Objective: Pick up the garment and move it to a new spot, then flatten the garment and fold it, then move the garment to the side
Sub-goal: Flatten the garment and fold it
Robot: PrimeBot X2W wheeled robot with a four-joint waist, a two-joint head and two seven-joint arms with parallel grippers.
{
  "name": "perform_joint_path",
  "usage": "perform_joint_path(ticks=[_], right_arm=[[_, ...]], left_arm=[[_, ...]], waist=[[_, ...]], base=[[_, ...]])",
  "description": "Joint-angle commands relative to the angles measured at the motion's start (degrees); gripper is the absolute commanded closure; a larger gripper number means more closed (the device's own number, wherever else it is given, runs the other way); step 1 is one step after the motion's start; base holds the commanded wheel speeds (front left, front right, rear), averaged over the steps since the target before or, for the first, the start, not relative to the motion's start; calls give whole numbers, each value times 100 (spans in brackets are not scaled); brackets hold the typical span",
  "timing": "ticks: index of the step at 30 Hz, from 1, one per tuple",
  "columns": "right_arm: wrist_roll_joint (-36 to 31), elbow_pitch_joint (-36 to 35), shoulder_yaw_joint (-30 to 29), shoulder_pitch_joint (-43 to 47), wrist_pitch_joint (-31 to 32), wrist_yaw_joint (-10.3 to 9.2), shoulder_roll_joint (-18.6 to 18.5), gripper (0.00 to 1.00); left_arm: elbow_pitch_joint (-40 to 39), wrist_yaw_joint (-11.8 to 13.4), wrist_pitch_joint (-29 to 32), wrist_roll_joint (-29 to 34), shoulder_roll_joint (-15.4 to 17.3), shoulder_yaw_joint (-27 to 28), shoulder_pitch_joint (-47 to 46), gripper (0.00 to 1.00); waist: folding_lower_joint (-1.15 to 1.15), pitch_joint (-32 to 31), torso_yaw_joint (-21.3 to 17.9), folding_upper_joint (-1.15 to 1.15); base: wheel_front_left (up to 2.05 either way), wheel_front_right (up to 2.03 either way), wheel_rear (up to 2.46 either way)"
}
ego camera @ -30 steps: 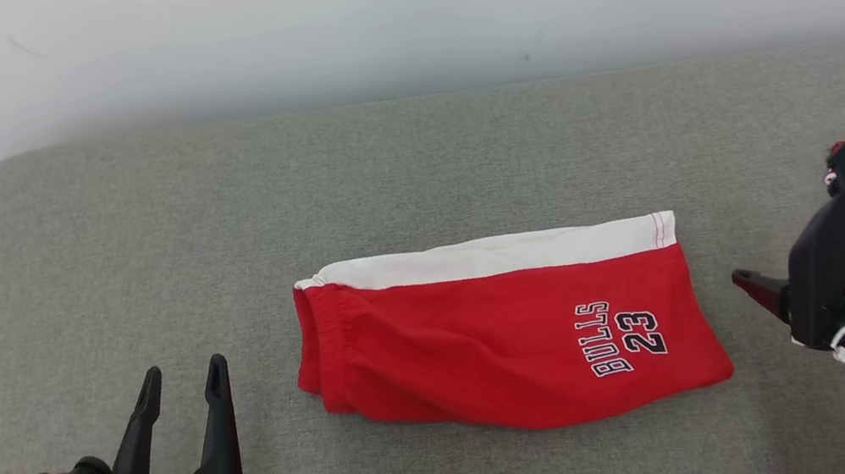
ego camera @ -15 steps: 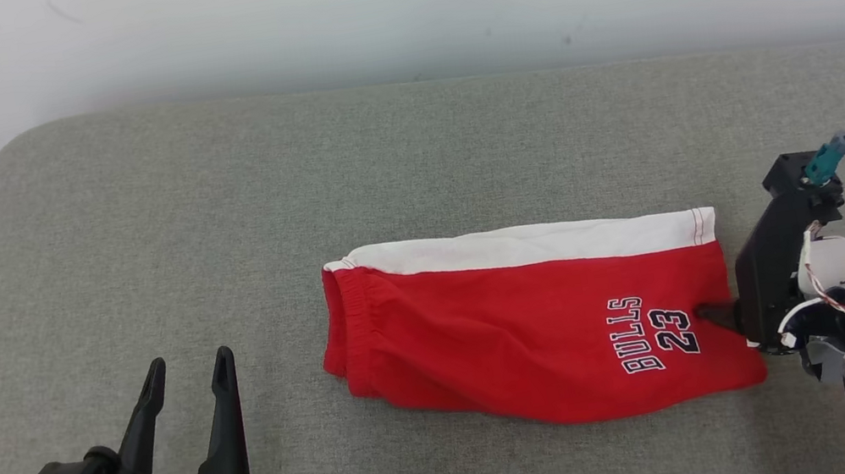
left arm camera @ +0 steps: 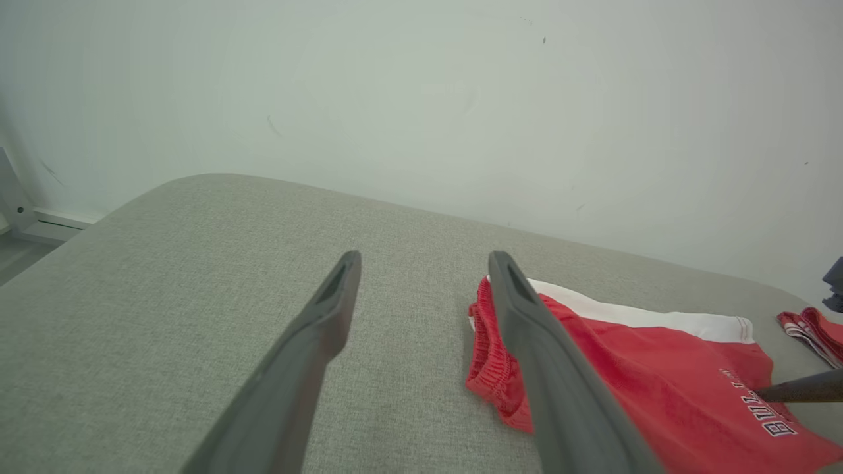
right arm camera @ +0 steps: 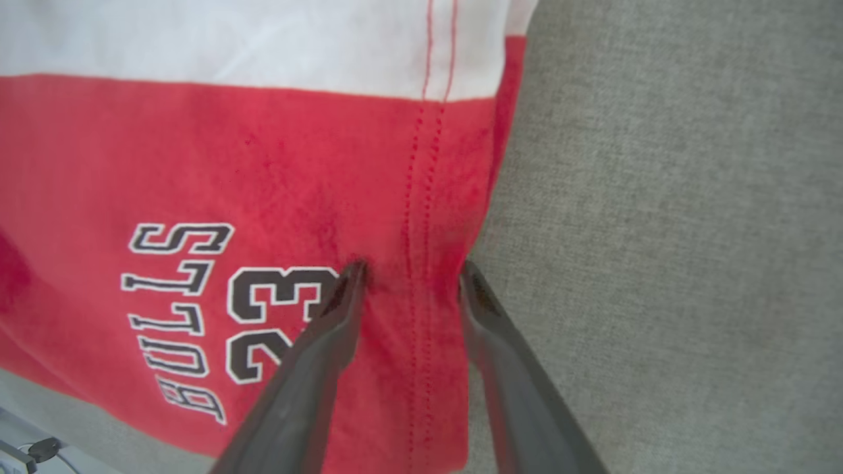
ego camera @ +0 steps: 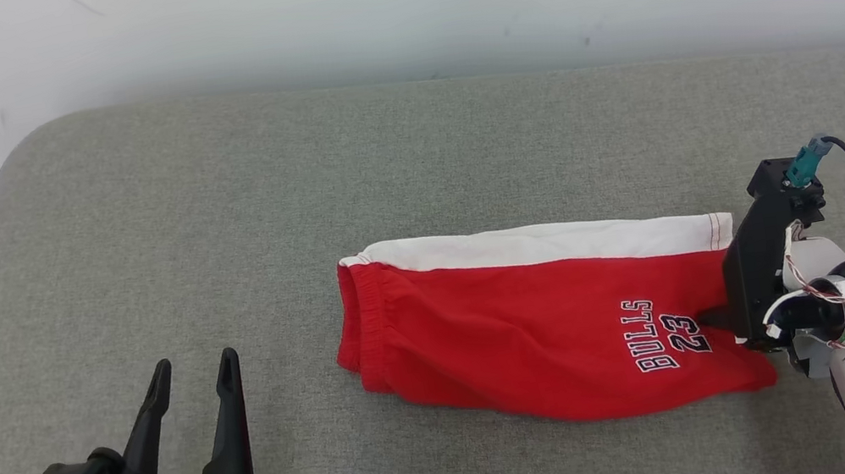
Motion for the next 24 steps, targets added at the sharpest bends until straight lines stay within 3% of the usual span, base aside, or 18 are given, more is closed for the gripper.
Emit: perform_joint_path(ticks=[1, 2, 3, 13, 24], right_arm=[[-30, 86, -6, -65, -23, -3, -13, 69], [-47, 121, -12, -84, -42, -3, -13, 79], [-52, 161, -13, -109, -64, -3, -14, 100], [-363, 119, -405, -272, 121, -3, -22, 100], [-1146, -1125, -1149, 25, 877, -3, -19, 100]], left_arm=[[8, -17, -23, -68, 9, -4, -33, 0], [3, -7, -22, -70, 5, -11, -33, 0], [-2, -2, -21, -74, 3, -15, -33, 0], [-26, 27, -48, -92, 46, 5, 35, 0], [-53, 54, -84, -130, 34, -14, 59, 0]], waist=[[0, -7, 20, 0], [0, -7, 29, 0], [0, -8, 35, 0], [0, -29, -25, 0], [0, -50, -160, 0]], base=[[0, 0, 0], [0, 0, 0], [0, 0, 0], [0, 0, 0], [0, 0, 0]])
